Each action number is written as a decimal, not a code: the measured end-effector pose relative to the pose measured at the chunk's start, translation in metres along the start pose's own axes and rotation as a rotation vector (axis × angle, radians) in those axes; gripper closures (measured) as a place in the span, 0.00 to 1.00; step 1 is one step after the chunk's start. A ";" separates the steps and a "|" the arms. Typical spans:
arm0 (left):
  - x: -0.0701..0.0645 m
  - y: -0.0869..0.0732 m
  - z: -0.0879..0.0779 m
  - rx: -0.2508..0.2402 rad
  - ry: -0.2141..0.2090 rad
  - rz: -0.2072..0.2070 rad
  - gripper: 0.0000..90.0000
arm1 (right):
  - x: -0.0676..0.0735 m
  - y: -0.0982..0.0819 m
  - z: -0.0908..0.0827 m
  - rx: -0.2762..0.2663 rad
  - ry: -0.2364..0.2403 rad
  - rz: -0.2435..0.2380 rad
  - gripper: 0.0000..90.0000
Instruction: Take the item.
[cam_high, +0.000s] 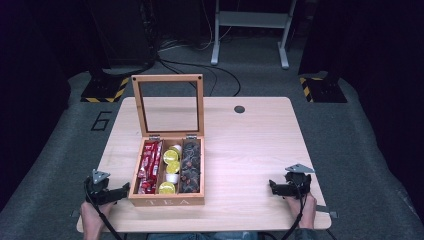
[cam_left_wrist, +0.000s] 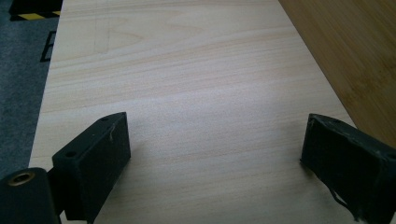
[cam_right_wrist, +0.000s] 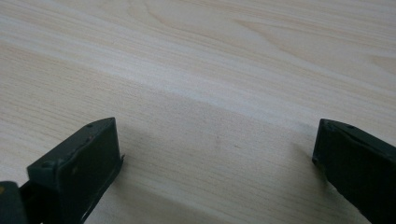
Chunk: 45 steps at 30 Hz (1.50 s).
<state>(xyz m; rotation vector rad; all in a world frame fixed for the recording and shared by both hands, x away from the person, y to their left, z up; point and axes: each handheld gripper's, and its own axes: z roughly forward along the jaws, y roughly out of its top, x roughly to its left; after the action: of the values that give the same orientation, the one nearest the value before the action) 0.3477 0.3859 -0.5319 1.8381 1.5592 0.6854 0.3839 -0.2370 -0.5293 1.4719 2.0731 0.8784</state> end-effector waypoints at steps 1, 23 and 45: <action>0.000 0.000 0.000 -0.006 -0.002 -0.006 0.09 | 0.000 0.000 0.000 -0.001 -0.002 0.000 0.00; 0.000 0.011 -0.016 -0.051 -0.016 0.022 0.09 | 0.000 0.000 0.000 -0.005 -0.006 0.010 0.00; -0.008 0.042 -0.045 -0.117 -0.031 0.080 0.10 | 0.000 -0.001 0.000 0.000 -0.006 0.009 0.00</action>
<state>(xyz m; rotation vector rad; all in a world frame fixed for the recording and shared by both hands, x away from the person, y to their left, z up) 0.3412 0.3797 -0.4700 1.8232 1.4022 0.7653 0.3834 -0.2367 -0.5296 1.4830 2.0638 0.8764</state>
